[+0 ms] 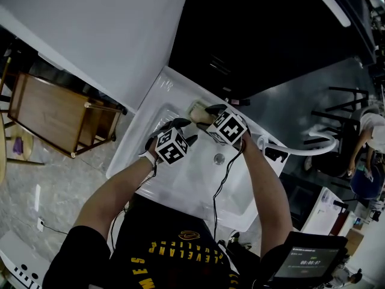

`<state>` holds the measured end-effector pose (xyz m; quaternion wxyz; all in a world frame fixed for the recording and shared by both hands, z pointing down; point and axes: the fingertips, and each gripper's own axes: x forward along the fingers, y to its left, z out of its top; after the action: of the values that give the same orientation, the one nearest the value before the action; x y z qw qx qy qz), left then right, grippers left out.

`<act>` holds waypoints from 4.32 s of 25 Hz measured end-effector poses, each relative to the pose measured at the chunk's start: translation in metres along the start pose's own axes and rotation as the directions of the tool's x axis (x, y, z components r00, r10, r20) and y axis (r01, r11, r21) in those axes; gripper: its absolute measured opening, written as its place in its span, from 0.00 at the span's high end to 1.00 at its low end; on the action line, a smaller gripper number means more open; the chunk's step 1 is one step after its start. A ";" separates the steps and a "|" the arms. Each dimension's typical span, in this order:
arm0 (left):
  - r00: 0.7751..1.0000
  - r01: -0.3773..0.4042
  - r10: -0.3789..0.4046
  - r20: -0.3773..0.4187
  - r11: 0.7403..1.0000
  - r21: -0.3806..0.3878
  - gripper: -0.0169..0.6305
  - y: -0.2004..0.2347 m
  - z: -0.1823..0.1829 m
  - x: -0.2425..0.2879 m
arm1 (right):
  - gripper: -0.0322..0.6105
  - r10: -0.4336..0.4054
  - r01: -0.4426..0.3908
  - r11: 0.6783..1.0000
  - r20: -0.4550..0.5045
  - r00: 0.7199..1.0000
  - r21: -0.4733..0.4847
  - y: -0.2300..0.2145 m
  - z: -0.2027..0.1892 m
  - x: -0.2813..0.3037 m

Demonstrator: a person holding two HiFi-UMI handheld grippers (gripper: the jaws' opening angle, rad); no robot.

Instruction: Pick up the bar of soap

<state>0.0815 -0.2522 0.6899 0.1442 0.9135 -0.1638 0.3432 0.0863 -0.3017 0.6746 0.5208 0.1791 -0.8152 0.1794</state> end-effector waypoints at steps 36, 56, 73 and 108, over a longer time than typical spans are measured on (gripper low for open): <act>0.998 -0.001 0.005 0.059 0.998 -0.070 0.65 0.000 0.012 -0.021 | 0.53 -0.040 0.019 0.991 0.157 0.987 0.133 -0.005 0.019 -0.028; 0.840 0.157 0.067 0.538 0.920 -0.359 0.65 -0.041 0.132 -0.186 | 0.53 -0.301 -0.038 0.905 0.702 0.645 0.423 0.061 0.042 -0.198; 0.833 0.100 -0.011 0.552 0.986 -0.131 0.65 -0.118 0.165 -0.213 | 0.53 -0.354 -0.434 0.781 0.891 0.284 0.449 0.108 0.039 -0.288; 0.809 0.133 0.004 0.588 0.972 -0.191 0.65 -0.118 0.166 -0.225 | 0.53 -0.349 -0.516 0.758 0.916 0.195 0.399 0.116 0.044 -0.303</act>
<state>0.0653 -0.1629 0.4005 0.2001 0.9576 -0.2063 0.0202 0.1158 -0.1899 0.3684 -0.2260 0.3668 -0.8431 0.3218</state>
